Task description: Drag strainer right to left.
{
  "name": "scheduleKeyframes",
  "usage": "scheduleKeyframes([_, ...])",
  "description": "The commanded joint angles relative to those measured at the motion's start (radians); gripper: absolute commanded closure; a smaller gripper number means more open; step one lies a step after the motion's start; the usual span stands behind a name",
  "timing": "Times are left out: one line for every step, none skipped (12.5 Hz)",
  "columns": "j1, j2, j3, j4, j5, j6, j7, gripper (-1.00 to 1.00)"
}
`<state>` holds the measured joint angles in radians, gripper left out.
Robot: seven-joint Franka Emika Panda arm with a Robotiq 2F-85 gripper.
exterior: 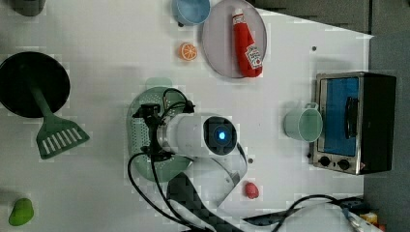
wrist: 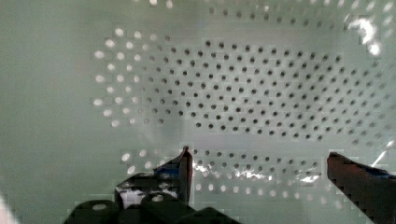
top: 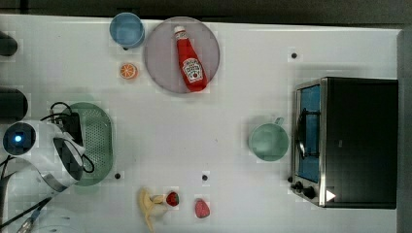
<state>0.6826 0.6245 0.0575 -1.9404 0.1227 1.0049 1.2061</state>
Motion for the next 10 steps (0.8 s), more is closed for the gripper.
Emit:
scheduleKeyframes([-0.019, -0.203, -0.120, -0.006, 0.004, -0.148, -0.294, -1.00])
scheduleKeyframes([-0.024, -0.268, -0.162, -0.005, 0.004, -0.219, -0.368, -1.00])
scheduleKeyframes([-0.029, -0.334, -0.208, -0.004, 0.004, -0.293, -0.449, -1.00])
scheduleKeyframes([-0.035, -0.403, -0.260, -0.002, 0.004, -0.369, -0.538, -1.00])
scheduleKeyframes([-0.043, -0.470, -0.319, -0.001, 0.003, -0.445, -0.633, -1.00])
scheduleKeyframes([-0.053, -0.533, -0.383, 0.000, 0.000, -0.512, -0.722, -1.00])
scheduleKeyframes([-0.062, -0.592, -0.447, 0.001, -0.008, -0.568, -0.815, -1.00])
scheduleKeyframes([-0.071, -0.645, -0.509, 0.006, -0.027, -0.615, -0.908, -1.00])
scheduleKeyframes([-0.079, -0.690, -0.567, 0.013, -0.065, -0.662, -0.977, -1.00])
scheduleKeyframes([-0.086, -0.726, -0.620, 0.018, -0.120, -0.699, -1.011, -1.00])
